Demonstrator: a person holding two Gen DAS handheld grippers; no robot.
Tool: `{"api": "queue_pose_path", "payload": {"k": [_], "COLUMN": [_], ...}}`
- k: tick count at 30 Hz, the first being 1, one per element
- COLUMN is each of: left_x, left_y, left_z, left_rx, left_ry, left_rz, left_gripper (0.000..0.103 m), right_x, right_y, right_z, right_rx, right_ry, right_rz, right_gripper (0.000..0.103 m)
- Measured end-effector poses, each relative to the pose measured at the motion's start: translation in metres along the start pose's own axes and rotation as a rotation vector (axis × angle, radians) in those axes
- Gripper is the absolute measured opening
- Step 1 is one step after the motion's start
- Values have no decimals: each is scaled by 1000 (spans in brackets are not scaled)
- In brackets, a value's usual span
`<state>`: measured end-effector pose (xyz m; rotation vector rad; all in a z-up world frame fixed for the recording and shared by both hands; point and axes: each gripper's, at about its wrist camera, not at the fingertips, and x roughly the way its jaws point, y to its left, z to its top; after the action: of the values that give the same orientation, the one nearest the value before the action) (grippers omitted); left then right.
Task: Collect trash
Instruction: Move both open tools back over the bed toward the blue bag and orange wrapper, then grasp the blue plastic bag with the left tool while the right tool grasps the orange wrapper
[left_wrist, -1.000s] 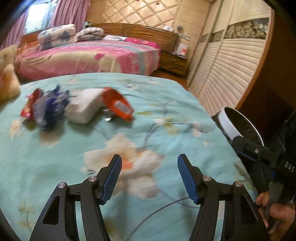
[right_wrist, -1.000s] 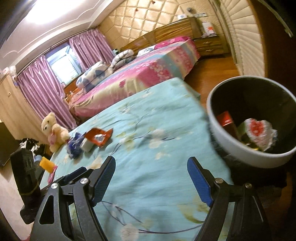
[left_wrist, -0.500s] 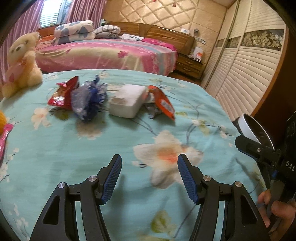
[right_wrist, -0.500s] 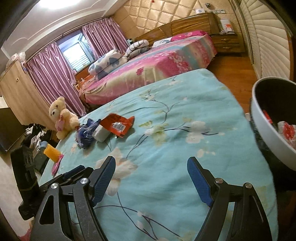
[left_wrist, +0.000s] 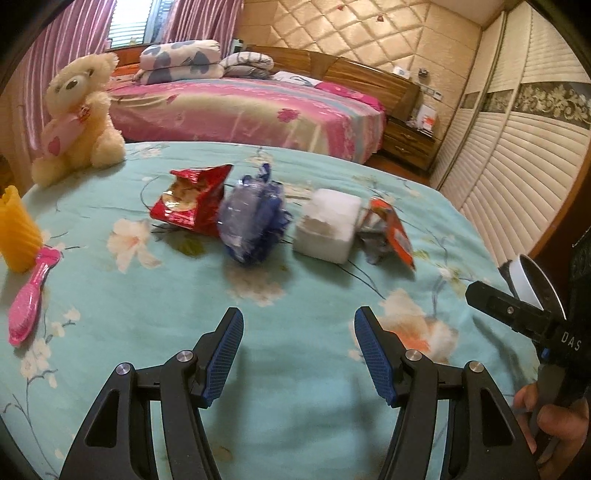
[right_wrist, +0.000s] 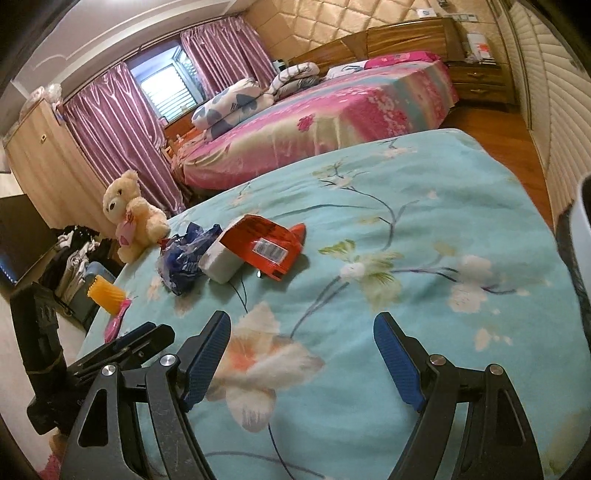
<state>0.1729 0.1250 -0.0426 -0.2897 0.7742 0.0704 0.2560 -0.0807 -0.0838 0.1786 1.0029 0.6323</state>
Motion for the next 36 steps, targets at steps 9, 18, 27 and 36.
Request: {"api": "queue_pose_path", "payload": {"k": [9,18,27,36], "left_x": [17,45,51,31], "left_y": [17,21,17,23], "left_z": [28,51,49,29], "left_rx": [-5,27,68,24], "left_ry": [-17,-35,-25,-33], "left_rz": [38,70,44,11], "left_gripper": [62,61,28,25], "right_x": [28,62,70,52], "right_y": [3,18,14,10], "right_z": [20,36,33,29], "right_rx": [25,-15,-1,5], "right_ry": [16,50,59,50], "right_rz": [16,23,21,33], "right_gripper": [81,77,15,10]}}
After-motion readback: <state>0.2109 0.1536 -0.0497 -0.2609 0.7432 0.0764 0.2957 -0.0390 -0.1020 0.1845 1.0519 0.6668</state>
